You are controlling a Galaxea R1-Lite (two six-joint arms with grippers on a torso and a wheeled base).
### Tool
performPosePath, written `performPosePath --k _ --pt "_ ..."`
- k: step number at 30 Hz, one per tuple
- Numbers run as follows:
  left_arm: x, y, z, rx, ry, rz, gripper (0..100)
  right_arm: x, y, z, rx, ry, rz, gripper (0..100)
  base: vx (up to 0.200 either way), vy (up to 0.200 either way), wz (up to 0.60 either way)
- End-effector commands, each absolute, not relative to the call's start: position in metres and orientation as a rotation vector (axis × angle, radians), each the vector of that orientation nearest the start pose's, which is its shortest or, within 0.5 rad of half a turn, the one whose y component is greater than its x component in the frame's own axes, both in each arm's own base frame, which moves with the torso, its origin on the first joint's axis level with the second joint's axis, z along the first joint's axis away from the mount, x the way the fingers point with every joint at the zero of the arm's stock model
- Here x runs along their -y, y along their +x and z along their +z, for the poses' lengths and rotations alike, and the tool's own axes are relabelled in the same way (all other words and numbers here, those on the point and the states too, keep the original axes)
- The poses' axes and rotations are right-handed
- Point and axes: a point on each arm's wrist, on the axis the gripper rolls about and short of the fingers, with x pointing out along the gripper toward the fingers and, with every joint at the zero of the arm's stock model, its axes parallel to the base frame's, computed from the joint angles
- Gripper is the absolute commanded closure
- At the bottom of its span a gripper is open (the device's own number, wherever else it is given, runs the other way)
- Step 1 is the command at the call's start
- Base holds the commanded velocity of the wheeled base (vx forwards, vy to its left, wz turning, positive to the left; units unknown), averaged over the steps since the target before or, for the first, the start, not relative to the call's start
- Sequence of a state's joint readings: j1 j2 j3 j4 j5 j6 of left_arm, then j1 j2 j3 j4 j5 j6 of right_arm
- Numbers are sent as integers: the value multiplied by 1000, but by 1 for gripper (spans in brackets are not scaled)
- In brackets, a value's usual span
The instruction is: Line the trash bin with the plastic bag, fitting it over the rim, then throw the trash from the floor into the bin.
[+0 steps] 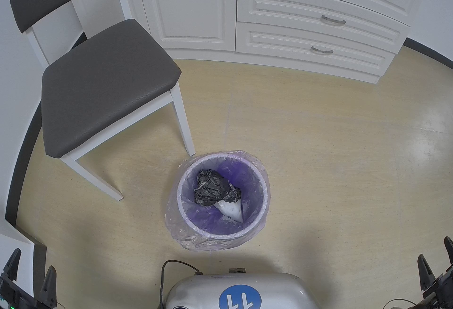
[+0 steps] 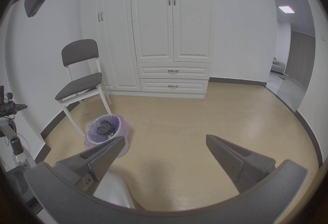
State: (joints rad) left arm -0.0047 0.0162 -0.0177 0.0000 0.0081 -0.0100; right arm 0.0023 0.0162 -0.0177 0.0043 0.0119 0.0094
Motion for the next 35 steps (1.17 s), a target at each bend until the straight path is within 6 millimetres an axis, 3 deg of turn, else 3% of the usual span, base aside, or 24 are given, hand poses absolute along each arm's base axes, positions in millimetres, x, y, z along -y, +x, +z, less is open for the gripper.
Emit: performPosePath --k 1,35 --pt "0 -23 76 -1 -23 8 0 0 -23 75 -3 9 15 0 0 0 0" --pt "0 -23 76 -2 -11 5 0 0 -23 75 -3 6 14 0 0 0 0"
